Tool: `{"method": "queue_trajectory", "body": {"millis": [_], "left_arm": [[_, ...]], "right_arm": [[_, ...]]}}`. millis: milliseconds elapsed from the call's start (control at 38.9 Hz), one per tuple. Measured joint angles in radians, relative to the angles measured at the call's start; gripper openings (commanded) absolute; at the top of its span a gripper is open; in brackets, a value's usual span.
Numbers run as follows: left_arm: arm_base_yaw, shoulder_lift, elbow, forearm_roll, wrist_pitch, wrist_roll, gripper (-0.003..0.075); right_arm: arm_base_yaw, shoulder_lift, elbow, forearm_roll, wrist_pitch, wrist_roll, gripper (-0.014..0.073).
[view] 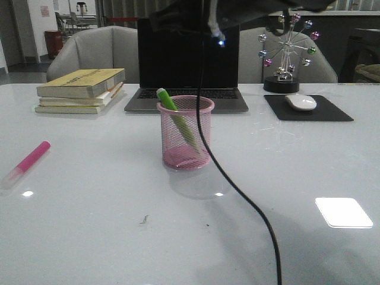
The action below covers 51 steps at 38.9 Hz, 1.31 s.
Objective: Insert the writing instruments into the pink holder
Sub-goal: 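Raise the right gripper away from the holder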
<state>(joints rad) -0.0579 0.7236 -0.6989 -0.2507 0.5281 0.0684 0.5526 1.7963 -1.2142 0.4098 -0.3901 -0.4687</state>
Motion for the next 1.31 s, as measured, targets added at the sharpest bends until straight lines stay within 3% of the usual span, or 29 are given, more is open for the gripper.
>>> {"method": "queue_trajectory", "body": {"millis": [437,1001,1310], "left_arm": [[0.000,0.000,0.000,0.000,0.000,0.000,0.0093],[0.000,0.000,0.000,0.000,0.000,0.000,0.0093],[0.000,0.000,0.000,0.000,0.000,0.000,0.0093]], "right_arm": [[-0.150,-0.282,0.000,0.239,0.197,-0.301,0.0377],[-0.508,-0.582,0.000,0.241,0.638,-0.317,0.0377],[-0.546,-0.701,0.055,0.235,0.710,-0.317,0.0377]]}}
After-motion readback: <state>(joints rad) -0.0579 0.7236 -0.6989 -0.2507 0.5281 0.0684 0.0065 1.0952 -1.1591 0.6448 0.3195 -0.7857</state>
